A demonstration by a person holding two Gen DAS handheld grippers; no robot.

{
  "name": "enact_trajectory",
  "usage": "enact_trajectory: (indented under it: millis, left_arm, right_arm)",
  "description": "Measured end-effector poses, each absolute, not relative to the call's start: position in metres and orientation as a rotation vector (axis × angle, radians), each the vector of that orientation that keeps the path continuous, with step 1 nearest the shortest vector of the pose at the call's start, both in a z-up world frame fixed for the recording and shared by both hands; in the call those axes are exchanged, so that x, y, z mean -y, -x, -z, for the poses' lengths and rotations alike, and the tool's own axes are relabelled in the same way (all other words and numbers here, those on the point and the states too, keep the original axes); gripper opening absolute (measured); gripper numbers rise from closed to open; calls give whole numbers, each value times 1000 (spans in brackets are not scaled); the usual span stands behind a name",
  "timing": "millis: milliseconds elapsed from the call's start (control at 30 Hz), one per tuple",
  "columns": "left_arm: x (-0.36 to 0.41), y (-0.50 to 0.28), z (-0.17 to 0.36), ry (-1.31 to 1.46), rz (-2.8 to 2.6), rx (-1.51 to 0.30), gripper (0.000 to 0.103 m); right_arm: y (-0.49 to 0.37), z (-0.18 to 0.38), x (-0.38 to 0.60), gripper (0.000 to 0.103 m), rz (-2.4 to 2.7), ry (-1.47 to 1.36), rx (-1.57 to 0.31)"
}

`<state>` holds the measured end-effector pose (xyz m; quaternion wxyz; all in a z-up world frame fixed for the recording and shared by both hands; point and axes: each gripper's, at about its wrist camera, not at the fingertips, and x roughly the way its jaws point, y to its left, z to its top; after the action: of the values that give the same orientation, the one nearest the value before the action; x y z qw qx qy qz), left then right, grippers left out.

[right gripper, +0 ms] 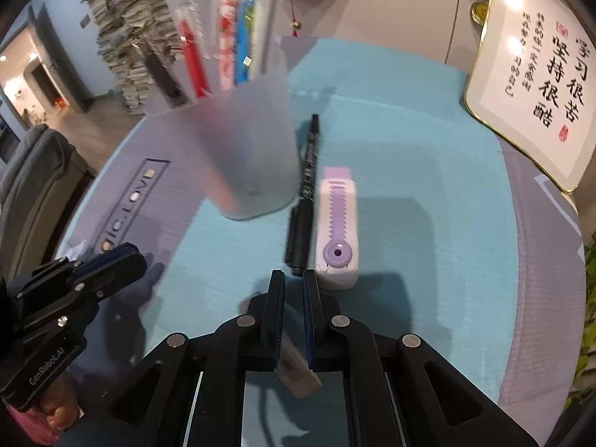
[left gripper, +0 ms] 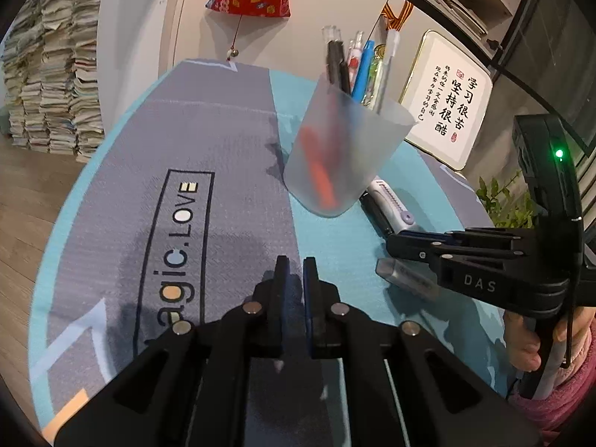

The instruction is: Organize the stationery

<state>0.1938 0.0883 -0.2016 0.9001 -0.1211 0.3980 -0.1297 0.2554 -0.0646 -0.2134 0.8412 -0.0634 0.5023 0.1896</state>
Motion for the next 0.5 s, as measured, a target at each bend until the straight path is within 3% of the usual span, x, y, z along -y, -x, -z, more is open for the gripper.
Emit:
enact_trajectory:
  millis: [133,267,400,500]
  left_arm:
    - [-91,-200,210,278,282,-839,5]
    - [-95,-204,211,338,327,-842,12]
    - [-98,-203,211,370,339,-839,12]
    - [-98,-202,210,375,342,-838,12]
  right_arm:
    - [-261,213,68,6,-401,139,-1051]
    - [-269,214,62,9,-401,169,-1040]
    - [-275,212,50,28,-407,198,-1020]
    - [-279,213,46,31,-379,208,-990]
